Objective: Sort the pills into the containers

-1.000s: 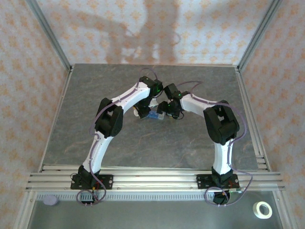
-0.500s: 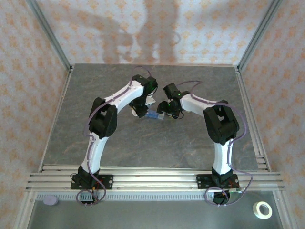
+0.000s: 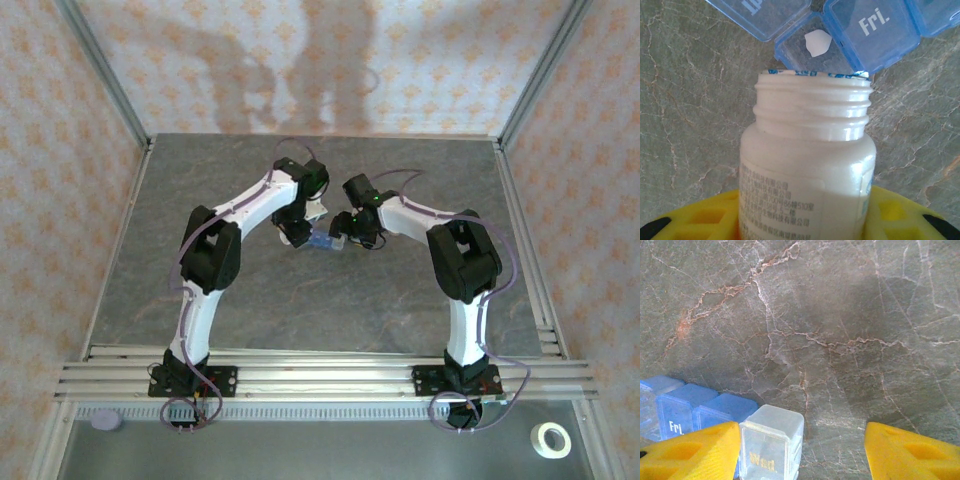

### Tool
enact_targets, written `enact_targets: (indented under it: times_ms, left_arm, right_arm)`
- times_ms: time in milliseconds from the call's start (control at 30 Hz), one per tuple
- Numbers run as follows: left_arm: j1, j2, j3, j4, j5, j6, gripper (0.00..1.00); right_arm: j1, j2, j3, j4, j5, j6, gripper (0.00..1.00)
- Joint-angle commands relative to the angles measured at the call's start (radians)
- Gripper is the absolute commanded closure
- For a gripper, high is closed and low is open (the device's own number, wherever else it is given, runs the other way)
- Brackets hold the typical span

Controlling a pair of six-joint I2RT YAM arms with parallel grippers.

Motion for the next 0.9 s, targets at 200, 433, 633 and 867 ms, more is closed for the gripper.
enact_targets:
  times_ms: [200,433,633,867]
  left_arm:
    - [0.021,-0.063,-0.082,0.076,0.044,-0.021,1.00]
    - [0.035,-0.101,-0.133,0.148,0.078,-0.041,1.00]
    - [0.048,-0.141,-0.178,0.207,0.120,-0.054,1.00]
    - [0.063,-0.216,-0.254,0.285,0.186,-0.069,1.00]
  right_arm:
    - [0.005,-0.017,0.036,-0.054,0.021,-0.004,0.32]
    - [0.004,-0.027,0.059,-0.075,0.031,-0.010,0.28]
    - [0.000,-0.042,0.081,-0.099,0.044,-0.018,0.23]
    - [-0.011,-0.065,0.086,-0.114,0.058,-0.018,0.21]
